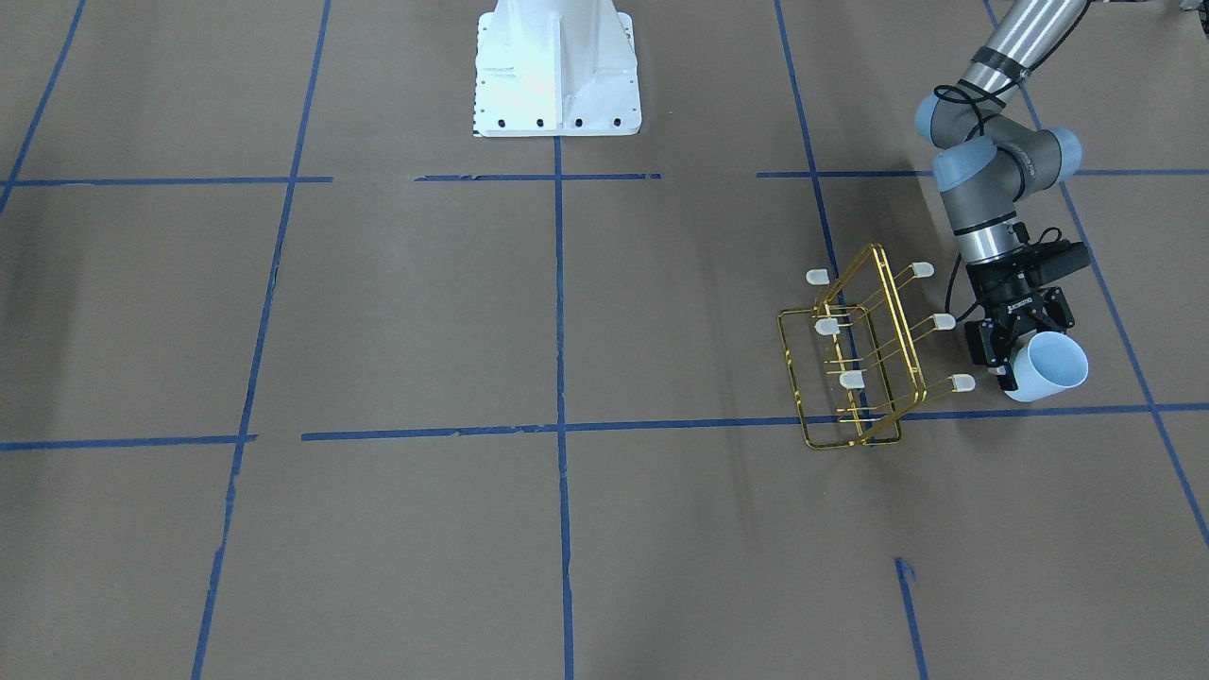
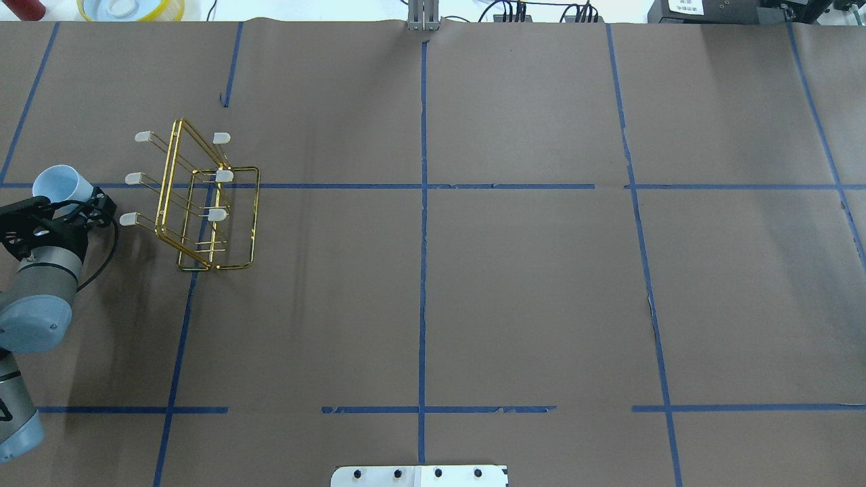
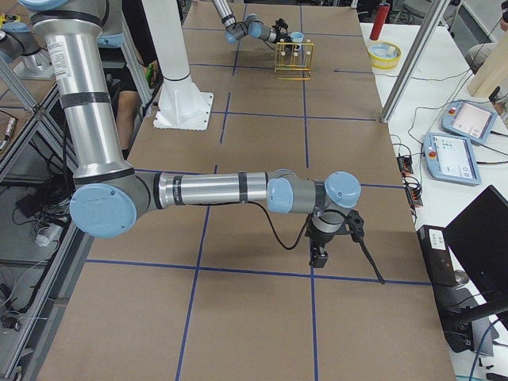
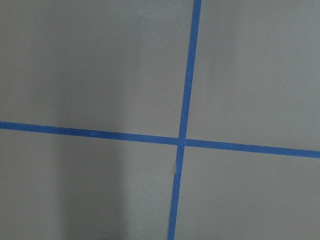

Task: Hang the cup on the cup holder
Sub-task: 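Close the left gripper on the light blue cup's rim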

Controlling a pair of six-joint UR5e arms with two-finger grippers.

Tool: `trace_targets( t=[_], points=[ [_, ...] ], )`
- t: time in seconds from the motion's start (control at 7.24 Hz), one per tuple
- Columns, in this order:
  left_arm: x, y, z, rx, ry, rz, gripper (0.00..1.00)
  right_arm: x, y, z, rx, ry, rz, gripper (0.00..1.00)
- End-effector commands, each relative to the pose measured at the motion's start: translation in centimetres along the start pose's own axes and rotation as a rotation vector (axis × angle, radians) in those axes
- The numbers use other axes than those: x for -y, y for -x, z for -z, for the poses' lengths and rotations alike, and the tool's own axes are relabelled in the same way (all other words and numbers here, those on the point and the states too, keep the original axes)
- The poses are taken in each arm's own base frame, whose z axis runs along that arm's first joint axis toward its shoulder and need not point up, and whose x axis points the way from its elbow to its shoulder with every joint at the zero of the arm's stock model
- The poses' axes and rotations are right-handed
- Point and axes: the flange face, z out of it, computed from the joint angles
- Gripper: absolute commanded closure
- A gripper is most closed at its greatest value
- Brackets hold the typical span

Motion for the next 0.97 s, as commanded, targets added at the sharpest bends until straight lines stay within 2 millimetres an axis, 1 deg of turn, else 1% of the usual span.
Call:
trace_targets(
  t=[0.0,0.14,0.28,0.41,0.55,0.69,0.83],
  points=[
    [0.1,-0.1,0.0,-0.001,-0.001,0.002,0.05,0.0,0.1,-0.1,0.0,0.001,0.001,0.0],
    [0.3,-0.4,-0.1,-0.003,-0.003,0.008,0.06,0.0,0.0,0.0,0.0,0.0,0.0,0.0],
    [0.3,-0.4,-0.1,-0.004,-0.004,0.01,0.13,0.0,0.0,0.0,0.0,0.0,0.0,0.0],
    [0.6,-0.5,-0.1,-0.008,-0.005,0.018,0.4,0.0,0.0,0.0,0.0,0.0,0.0,0.0],
    [1.2,-0.4,-0.3,-0.002,-0.013,0.026,0.69,0.0,0.0,0.0,0.0,0.0,0.0,0.0],
    [2.3,-0.5,-0.4,-0.004,-0.018,0.044,0.84,0.0,0.0,0.0,0.0,0.0,0.0,0.0],
    [3.7,-1.2,-0.1,-0.015,-0.02,0.062,0.92,0.0,0.0,0.0,0.0,0.0,0.0,0.0]
  ],
)
